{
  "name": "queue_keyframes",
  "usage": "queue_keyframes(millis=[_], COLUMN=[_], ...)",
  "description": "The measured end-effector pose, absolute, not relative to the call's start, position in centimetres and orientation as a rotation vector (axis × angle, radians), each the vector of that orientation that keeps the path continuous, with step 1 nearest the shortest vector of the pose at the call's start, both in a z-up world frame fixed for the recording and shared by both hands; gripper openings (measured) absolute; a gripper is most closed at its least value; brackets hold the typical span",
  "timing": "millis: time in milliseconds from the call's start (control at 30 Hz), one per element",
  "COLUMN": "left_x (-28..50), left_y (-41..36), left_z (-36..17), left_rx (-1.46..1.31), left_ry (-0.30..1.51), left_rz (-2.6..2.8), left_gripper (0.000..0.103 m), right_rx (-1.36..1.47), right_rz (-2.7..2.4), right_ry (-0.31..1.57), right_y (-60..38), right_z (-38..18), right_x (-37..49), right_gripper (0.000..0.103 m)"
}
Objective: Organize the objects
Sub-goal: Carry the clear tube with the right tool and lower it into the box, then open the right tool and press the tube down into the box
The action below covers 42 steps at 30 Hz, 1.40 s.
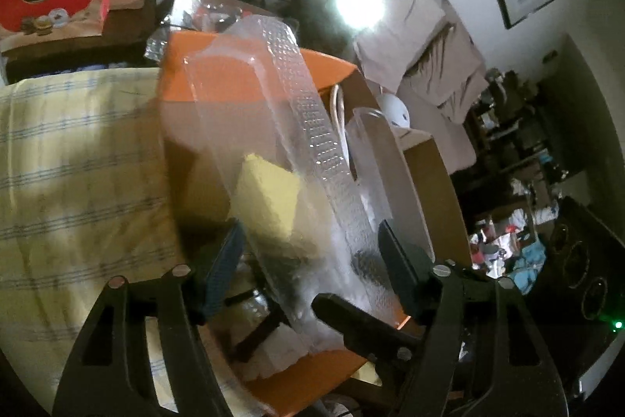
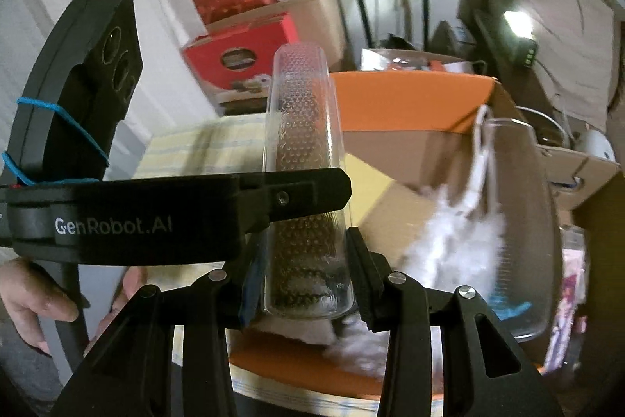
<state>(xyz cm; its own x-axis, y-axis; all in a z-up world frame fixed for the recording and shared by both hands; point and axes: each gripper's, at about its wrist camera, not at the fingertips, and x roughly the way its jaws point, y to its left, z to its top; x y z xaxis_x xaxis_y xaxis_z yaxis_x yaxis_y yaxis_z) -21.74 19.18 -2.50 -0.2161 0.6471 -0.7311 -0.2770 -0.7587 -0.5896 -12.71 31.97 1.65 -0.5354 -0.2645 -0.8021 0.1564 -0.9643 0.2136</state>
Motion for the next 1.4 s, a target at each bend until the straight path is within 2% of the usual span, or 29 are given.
queue_keyframes(millis=[67,500,967,1200,1400], left_x=[-21.8,-20.6,-19.2,-18.9,-18.9], left_y=[20.0,18.3,16.8,16.2,14.3], left_z=[-2.7,-2.0,-1.9,-1.6,-1.2], left_rx=[-1.454,-1.413,-1.404,-1.397,-1.386], left_ry=[-0.430,-0.352,-0.285,-0.290,-0.328], left_rz=[2.016,2.124,2.156,2.149,2.171], left_gripper=[0.073,0.075,0.075,0.075,0.079], right_rx=[1.384,1.519,1.607,1.559,1.494], right_rz=[-2.585,-2.720,-2.746,-2.711,-2.655], right_ry=[-0.144,-0.072,-0.107,-0.195,-0.080], right_y=[32.7,37.0,37.9,37.9,35.4], right_z=[1.3,-1.3,-1.5,-1.3,0.1], right_x=[-12.5,-13.0,-15.3,-15.5,-16.8], right_gripper=[0.040,0.040,0.041,0.041,0.041])
